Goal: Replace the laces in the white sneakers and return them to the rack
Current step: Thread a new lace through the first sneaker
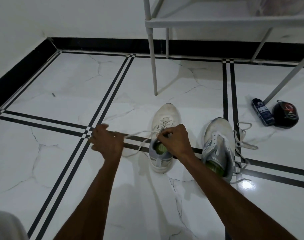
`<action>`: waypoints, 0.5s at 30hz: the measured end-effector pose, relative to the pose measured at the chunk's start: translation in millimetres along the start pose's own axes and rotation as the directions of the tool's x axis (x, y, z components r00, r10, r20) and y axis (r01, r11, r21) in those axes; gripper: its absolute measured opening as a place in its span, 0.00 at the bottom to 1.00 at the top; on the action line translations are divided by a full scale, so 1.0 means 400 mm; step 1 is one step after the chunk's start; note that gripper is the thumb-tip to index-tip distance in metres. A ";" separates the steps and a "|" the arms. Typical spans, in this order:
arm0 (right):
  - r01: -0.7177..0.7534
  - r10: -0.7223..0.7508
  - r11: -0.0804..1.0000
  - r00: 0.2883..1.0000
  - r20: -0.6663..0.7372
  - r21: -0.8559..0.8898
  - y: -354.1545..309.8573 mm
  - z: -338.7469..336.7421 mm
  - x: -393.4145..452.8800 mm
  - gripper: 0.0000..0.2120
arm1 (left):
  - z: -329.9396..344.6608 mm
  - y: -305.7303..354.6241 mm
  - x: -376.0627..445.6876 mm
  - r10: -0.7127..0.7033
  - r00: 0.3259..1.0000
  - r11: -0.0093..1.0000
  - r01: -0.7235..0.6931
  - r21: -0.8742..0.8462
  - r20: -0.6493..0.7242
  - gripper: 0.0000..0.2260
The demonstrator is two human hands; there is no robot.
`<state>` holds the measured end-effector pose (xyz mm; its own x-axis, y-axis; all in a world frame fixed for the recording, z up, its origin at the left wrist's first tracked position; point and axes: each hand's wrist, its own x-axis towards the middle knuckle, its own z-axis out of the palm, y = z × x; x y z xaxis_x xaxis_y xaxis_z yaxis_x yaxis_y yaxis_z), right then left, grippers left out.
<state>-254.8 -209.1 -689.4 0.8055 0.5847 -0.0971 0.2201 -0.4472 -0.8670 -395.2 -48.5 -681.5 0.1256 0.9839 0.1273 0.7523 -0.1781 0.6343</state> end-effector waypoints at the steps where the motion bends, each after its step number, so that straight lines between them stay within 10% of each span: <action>1: 0.004 -0.004 1.000 1.000 0.002 0.002 -0.003 0.000 0.003 0.04 | 0.014 0.009 -0.008 0.187 0.978 0.977 -0.175 -0.125 0.091 0.17; 5: 0.044 -0.044 0.999 0.999 -0.009 -0.016 -0.012 0.001 0.003 0.06 | 0.092 0.054 -0.072 0.576 0.710 0.815 -0.536 -0.219 0.406 0.09; 10: 0.016 -0.016 1.000 1.000 -0.026 -0.016 0.004 0.008 0.004 0.04 | 0.055 0.033 -0.060 0.331 0.911 0.931 -0.274 -0.240 0.247 0.02; 15: 0.014 -0.015 1.000 1.000 -0.020 -0.027 0.001 0.007 0.005 0.04 | 0.010 0.019 -0.037 0.140 0.868 0.956 0.007 -0.292 0.477 0.04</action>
<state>-254.7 -206.3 -691.1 0.8129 0.5776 -0.0747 0.2463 -0.4572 -0.8546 -388.7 -64.3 -681.7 0.5229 0.8364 -0.1647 0.5310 -0.1685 0.8304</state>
